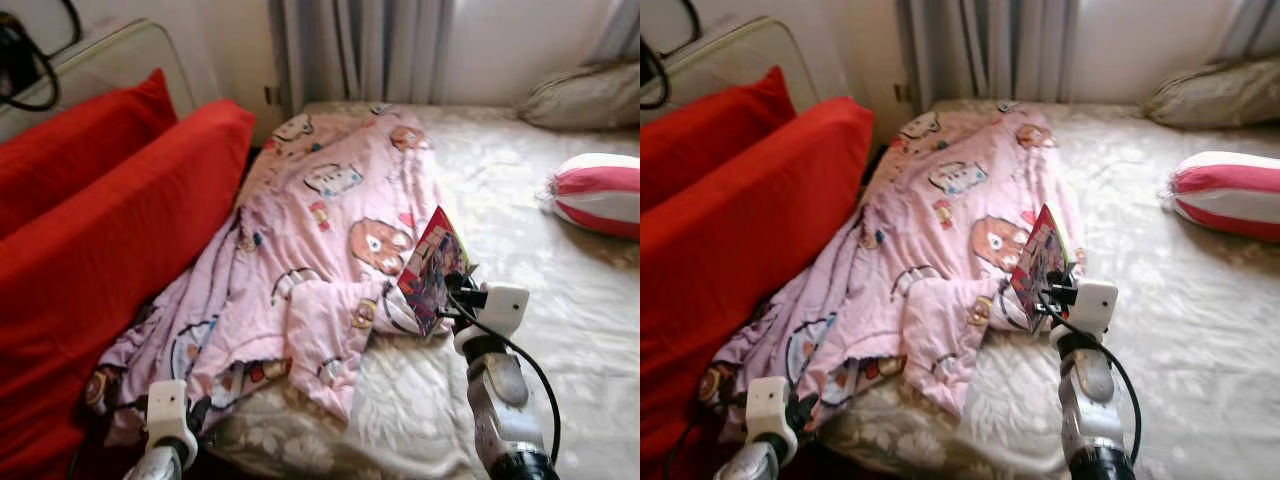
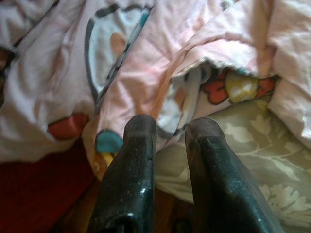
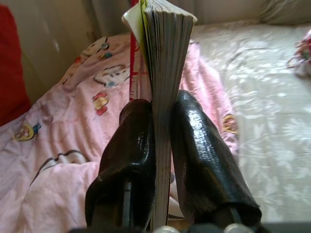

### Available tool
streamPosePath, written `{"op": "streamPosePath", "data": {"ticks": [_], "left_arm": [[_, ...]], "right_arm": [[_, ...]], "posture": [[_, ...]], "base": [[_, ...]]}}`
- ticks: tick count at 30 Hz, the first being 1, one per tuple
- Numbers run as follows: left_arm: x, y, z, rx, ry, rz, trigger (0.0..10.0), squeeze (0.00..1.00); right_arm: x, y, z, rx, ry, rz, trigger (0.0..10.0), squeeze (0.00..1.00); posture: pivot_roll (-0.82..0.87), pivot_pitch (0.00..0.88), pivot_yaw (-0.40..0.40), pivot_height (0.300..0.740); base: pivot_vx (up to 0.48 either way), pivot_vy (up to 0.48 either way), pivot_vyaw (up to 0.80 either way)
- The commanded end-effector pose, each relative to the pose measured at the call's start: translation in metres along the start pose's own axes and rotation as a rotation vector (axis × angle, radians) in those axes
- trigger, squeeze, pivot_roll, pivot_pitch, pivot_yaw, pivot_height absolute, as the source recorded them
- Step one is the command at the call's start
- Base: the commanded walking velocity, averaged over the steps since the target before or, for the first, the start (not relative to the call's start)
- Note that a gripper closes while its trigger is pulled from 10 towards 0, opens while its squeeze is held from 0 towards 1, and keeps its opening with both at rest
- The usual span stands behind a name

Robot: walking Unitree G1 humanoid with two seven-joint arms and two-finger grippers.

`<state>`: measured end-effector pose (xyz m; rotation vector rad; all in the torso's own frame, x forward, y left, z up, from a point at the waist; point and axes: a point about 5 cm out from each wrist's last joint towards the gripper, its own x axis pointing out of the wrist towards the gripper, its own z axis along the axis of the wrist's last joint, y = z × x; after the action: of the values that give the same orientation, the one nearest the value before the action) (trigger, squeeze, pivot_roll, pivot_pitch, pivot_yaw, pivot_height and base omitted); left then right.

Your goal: Clean up the room

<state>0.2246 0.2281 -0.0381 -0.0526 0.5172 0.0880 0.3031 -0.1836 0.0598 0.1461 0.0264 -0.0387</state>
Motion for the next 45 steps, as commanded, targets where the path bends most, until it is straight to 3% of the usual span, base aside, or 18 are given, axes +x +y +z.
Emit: {"op": "streamPosePath", "data": {"ticks": [1,13,20,24,45], "left_arm": [[-0.003,0.006,-0.008,0.018,0.044,0.015,10.0,0.00],[-0.004,-0.001,-0.016,0.022,0.086,0.009,10.0,0.00],[-0.005,-0.003,-0.021,0.017,0.107,0.012,10.0,0.00],[-0.006,-0.006,-0.023,0.017,0.115,0.015,10.0,0.00],[-0.002,-0.006,-0.017,0.012,0.097,0.026,10.0,0.00]], "right_arm": [[-0.004,-0.001,-0.002,-0.001,-0.018,-0.018,10.0,0.00],[-0.006,-0.011,-0.005,-0.022,0.006,-0.084,10.0,0.00],[-0.005,-0.013,-0.004,-0.017,0.005,-0.091,10.0,0.00],[-0.009,-0.013,-0.005,-0.074,-0.002,-0.089,10.0,0.00],[0.000,-0.007,0.001,-0.027,-0.021,-0.106,10.0,0.00]], "posture": [[0.03,0.000,0.061,0.740],[0.01,0.000,0.045,0.740],[0.01,0.000,0.032,0.740],[0.01,0.000,0.025,0.740],[0.02,0.000,0.023,0.740]], "base": [[0.000,0.000,0.00],[0.000,0.000,0.00],[0.000,0.000,-0.69],[0.000,0.000,-0.17],[0.000,-0.339,0.00]]}}
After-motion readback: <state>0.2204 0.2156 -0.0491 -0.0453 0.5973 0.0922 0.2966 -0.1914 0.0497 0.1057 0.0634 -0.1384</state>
